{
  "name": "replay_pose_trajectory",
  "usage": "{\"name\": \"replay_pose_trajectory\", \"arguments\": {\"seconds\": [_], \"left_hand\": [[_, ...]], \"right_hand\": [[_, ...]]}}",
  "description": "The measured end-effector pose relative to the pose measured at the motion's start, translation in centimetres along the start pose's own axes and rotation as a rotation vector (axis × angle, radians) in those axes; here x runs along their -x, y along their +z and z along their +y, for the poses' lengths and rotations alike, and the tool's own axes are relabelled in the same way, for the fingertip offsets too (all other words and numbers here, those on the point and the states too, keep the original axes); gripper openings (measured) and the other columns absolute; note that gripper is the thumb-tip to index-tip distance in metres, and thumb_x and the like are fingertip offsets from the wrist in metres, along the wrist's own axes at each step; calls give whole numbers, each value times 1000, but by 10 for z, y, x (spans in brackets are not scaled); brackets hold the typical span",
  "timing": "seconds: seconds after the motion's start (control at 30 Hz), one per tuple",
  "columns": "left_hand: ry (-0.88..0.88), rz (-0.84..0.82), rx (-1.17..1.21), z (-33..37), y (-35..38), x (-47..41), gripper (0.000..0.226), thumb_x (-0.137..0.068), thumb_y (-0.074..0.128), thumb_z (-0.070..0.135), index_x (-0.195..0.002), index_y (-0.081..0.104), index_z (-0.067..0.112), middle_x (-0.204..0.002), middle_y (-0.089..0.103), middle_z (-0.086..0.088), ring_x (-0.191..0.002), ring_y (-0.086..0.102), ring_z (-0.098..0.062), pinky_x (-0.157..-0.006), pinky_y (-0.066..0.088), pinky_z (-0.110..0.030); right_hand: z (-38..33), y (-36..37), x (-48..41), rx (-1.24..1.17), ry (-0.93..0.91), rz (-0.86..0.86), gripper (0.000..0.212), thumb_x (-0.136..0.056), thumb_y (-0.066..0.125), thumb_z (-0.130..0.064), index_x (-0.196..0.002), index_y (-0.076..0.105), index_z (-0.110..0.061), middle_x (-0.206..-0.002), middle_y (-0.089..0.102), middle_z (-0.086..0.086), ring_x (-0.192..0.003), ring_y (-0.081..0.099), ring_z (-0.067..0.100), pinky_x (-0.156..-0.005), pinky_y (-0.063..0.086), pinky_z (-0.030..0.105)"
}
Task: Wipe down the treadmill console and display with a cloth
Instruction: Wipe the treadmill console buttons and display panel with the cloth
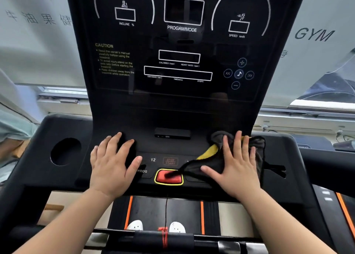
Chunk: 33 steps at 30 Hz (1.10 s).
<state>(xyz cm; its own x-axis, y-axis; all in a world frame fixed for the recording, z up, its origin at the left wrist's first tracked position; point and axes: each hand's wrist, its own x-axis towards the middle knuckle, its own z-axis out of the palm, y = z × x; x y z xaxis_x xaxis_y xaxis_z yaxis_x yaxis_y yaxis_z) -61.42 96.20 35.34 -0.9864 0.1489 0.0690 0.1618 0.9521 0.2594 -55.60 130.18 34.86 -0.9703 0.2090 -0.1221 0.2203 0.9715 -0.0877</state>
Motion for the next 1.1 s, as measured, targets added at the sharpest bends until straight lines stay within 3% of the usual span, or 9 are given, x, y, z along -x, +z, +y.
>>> {"name": "replay_pose_trajectory", "arguments": {"seconds": [0.13, 0.23, 0.37, 0.47, 0.63, 0.8, 0.9, 0.97, 1.1], "left_hand": [[-24, -20, 24, -30, -8, -2, 64, -93, 32, 60, -138, 57, 22, -153, 44, -11, -143, 34, -36, -116, 25, -59], [20, -37, 94, -54, -14, -4, 62, -96, 32, 54, -136, 59, 16, -150, 48, -11, -138, 42, -35, -114, 34, -55], [122, -37, 327, -83, -27, -6, 55, -97, 36, 44, -134, 62, 14, -145, 54, -3, -134, 48, -24, -112, 37, -39], [155, -21, 445, -102, -37, -11, 51, -97, 37, 40, -134, 61, 15, -142, 55, 2, -131, 51, -18, -110, 40, -38], [160, 21, 465, -125, -39, -18, 50, -98, 36, 39, -131, 63, 12, -134, 60, -1, -125, 54, -20, -108, 40, -36], [174, -10, 489, -135, -35, -26, 51, -98, 36, 41, -127, 65, 10, -129, 62, -3, -121, 57, -22, -106, 43, -36], [182, -10, 535, -135, -33, -30, 52, -96, 38, 41, -132, 62, 11, -126, 65, 0, -118, 58, -20, -104, 41, -32], [178, -5, 608, -137, -33, -31, 53, -94, 41, 38, -138, 58, 14, -124, 66, 2, -114, 60, -16, -101, 44, -36], [226, 14, 642, -144, -34, -33, 51, -95, 41, 35, -138, 56, 15, -120, 66, 7, -110, 60, -17, -98, 47, -45]], "right_hand": [[-57, 1, -21, -81, 154, 41, 132, -70, 15, -104, -158, -24, -14, -154, -48, 22, -148, -39, 40, -126, -14, 54], [-103, 4, -33, -108, 117, 108, 133, -74, 21, -102, -155, -21, -5, -154, -44, 27, -148, -37, 44, -125, -15, 54], [-154, 10, -36, -129, 71, 92, 128, -77, 25, -98, -153, -22, -6, -155, -42, 30, -146, -39, 45, -124, -16, 55], [-197, 13, -33, -55, -52, 98, 118, -83, 24, -93, -158, -7, -8, -161, -30, 32, -150, -30, 47, -124, -14, 59], [-271, 14, -30, 5, -342, -45, 102, -88, 26, -85, -164, -6, -24, -161, -41, 18, -147, -41, 35, -125, -15, 56], [-257, 22, -9, -10, -538, -69, 89, -93, 33, -79, -165, 8, -33, -172, -18, 0, -157, -23, 22, -127, -5, 52], [-215, 28, 13, 62, -352, -12, 91, -93, 20, -84, -164, 8, -30, -173, -10, 6, -159, -13, 31, -127, 1, 57], [-201, 28, 21, 89, -157, 18, 94, -93, 14, -84, -164, 10, -23, -172, -7, 14, -158, -11, 38, -127, 0, 57], [-230, 27, 8, 53, -2, 70, 102, -94, 14, -82, -162, 17, -7, -169, -4, 29, -157, -12, 43, -126, -3, 57]]}}
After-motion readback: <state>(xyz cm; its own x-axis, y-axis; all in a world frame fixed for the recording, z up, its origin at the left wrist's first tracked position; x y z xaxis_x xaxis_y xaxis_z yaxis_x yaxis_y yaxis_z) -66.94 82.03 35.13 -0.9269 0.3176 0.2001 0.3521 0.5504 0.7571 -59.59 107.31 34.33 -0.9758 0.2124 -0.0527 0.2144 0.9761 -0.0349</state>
